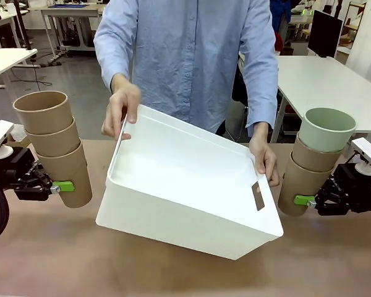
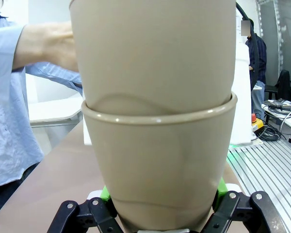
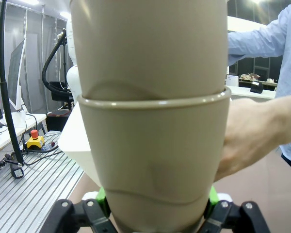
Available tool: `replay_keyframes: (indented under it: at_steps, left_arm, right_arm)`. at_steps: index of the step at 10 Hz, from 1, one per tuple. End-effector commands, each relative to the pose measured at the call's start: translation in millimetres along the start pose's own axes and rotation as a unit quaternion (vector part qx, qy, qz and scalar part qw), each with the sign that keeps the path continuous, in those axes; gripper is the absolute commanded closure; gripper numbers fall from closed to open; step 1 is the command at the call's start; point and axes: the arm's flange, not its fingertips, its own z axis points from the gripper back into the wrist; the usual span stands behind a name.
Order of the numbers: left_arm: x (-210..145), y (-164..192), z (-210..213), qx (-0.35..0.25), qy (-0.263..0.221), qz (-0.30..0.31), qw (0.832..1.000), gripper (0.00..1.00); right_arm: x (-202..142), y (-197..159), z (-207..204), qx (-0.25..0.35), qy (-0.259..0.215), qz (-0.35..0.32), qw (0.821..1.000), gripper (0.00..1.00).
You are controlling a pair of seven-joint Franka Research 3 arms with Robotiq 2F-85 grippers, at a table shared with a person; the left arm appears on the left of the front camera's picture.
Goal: Stack the cups and store them in the basket.
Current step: Place the stack of Reusable plastic cups into the Pantry Basket.
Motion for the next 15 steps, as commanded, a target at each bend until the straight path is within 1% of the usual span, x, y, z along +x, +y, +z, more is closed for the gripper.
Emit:
replay_keyframes:
  at_steps: [1, 3, 4, 5, 8, 9, 10, 12, 13, 15]
  left_arm:
    - [2.7, -0.2, -0.2, -0.001, -0.003, -0.004, 1.0, 0.15]
    - [2.7, -0.2, -0.2, -0.001, -0.003, -0.004, 1.0, 0.15]
    - [2.7, -0.2, -0.2, -0.001, -0.003, -0.004, 1.0, 0.15]
    - [2.7, -0.2, -0.2, -0.001, -0.003, -0.004, 1.0, 0.15]
    - [2.7, -0.2, -0.2, -0.001, -0.003, -0.004, 1.0, 0.15]
    - [2.7, -0.2, -0.2, -0.001, -0.003, -0.004, 1.0, 0.15]
    - [2.7, -0.2, -0.2, -0.001, -0.003, -0.004, 1.0, 0.15]
    - [2.7, -0.2, -0.2, -0.001, -0.003, -0.004, 1.0, 0.15]
    - [2.7, -0.2, -0.2, -0.001, -0.003, -0.004, 1.0, 0.15]
    - [2.7, -0.2, -0.2, -0.001, -0.003, -0.004, 1.0, 0.15]
  right_arm:
    - [3.6, -3.1, -2.6, -0.008, -0.007, 0.005, 1.0, 0.17]
    - [0.0, 0.0, 0.0, 0.0, 0.0, 0.0, 1.0, 0.17]
    - [17.4, 6.4, -5.1, 0.002, -0.016, -0.011, 1.0, 0.17]
    - [38.6, 12.2, -11.4, 0.003, -0.014, -0.018, 1.0, 0.17]
    - [92.5, 26.0, -32.6, -0.015, 0.025, -0.026, 0.999, 0.17]
    - [110.2, 30.8, -45.1, -0.025, 0.046, -0.029, 0.998, 0.17]
    - [126.3, 36.6, -59.6, -0.034, 0.077, -0.036, 0.996, 0.17]
    - [152.8, 58.0, -91.8, -0.052, 0.153, -0.032, 0.986, 0.17]
    - [160.4, 60.2, -110.4, -0.054, 0.184, -0.026, 0.981, 0.17]
    - [170.5, 42.2, -165.0, -0.068, 0.25, -0.024, 0.966, 0.17]
